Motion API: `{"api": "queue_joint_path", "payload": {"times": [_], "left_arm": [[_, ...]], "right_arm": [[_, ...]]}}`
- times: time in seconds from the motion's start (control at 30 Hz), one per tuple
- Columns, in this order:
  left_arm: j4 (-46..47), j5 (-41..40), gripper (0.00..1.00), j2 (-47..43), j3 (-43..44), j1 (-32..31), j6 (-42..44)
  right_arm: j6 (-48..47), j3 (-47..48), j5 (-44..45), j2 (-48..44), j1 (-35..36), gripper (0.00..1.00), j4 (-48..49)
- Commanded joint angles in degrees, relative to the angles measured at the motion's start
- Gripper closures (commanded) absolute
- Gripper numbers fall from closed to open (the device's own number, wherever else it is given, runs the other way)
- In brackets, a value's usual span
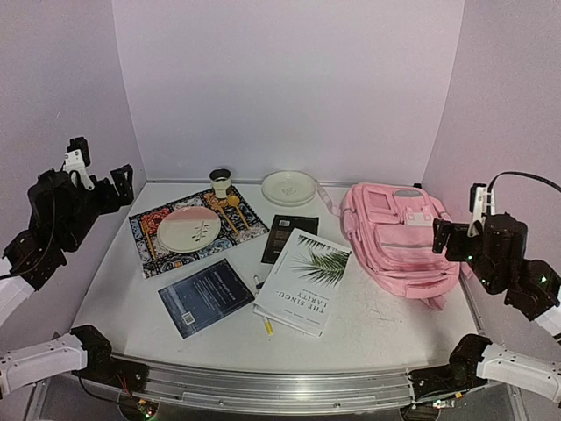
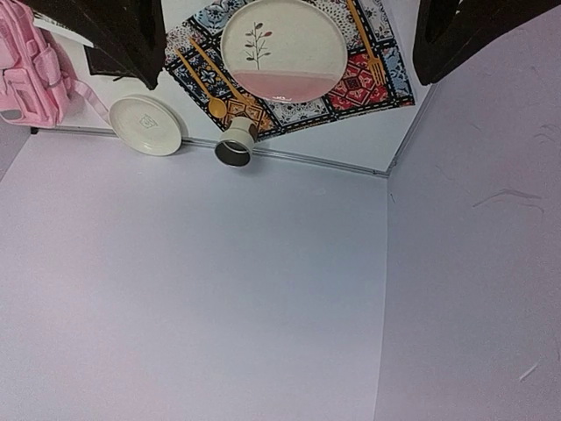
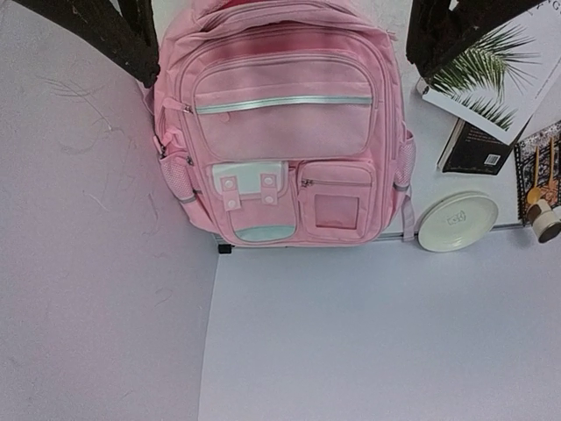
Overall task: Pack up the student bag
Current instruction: Grab the student bag from the corner of the board.
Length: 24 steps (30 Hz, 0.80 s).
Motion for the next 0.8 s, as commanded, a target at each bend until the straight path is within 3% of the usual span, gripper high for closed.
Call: {"api": "queue_joint_path", "payload": {"times": [0.0, 0.43, 0.77], "left_arm": [[2.5, 3.9, 0.00, 4.8, 0.0, 0.1, -3.9], [3.1, 23.2, 0.00, 16.2, 0.0, 0.1, -7.9], [2.0, 36.4, 0.01, 27.6, 3.4, -0.3, -7.2]], "right_arm": [[2.5, 0.8, -4.1, 4.6, 0.2, 0.02, 0.0], [4.7, 8.5, -15.2, 28.3, 0.1, 0.02, -7.5], [0.9, 15.3, -11.0, 46.7, -1.3, 0.02, -11.9]]}}
